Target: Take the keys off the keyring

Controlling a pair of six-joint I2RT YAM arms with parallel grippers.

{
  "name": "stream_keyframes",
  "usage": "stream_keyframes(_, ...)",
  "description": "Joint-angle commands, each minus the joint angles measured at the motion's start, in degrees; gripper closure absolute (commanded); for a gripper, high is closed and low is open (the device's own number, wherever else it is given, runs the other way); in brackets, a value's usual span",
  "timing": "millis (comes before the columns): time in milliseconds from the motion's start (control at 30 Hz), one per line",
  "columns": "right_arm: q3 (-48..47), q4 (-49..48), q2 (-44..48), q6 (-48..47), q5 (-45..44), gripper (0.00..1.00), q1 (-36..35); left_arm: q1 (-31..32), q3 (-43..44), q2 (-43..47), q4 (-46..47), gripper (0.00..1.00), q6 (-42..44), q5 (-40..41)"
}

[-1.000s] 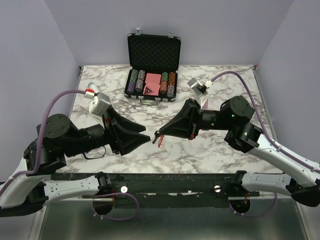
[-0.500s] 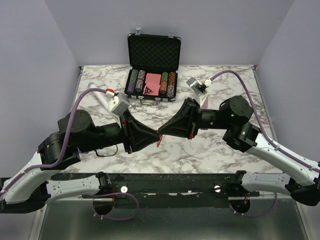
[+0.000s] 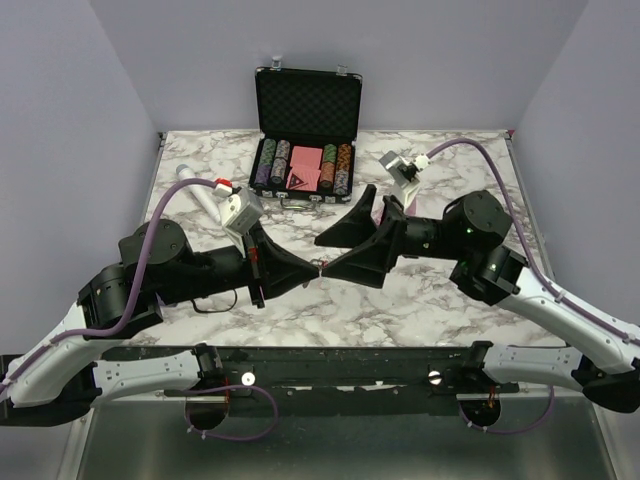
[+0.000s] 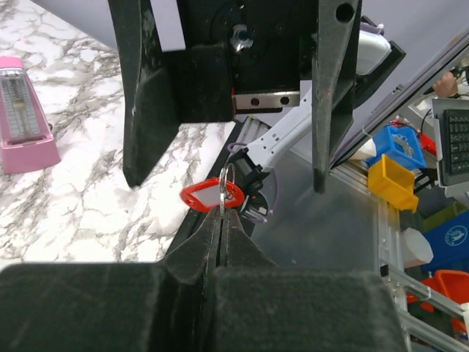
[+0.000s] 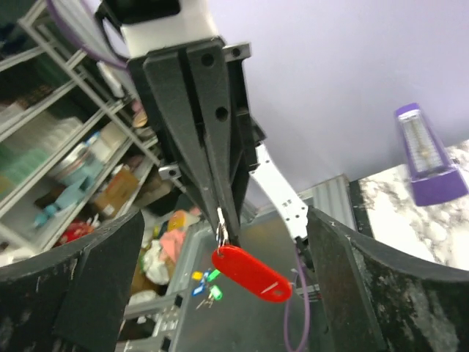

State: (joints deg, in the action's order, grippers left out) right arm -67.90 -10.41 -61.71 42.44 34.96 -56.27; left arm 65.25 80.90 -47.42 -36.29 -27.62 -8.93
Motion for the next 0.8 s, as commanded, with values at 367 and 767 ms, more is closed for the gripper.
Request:
stream_keyframes(367, -10.4, 30.8, 2.7, 15.0, -29.5, 0.0, -0.2, 0.8, 3.2, -2.2, -5.5, 1.0, 14.9, 10.3)
stream_keyframes(767, -2.9, 32.7, 5.2, 38.8, -32.3, 0.0, -0.2, 5.8, -10.1, 0.0, 8.3, 1.0, 38.3, 28.3)
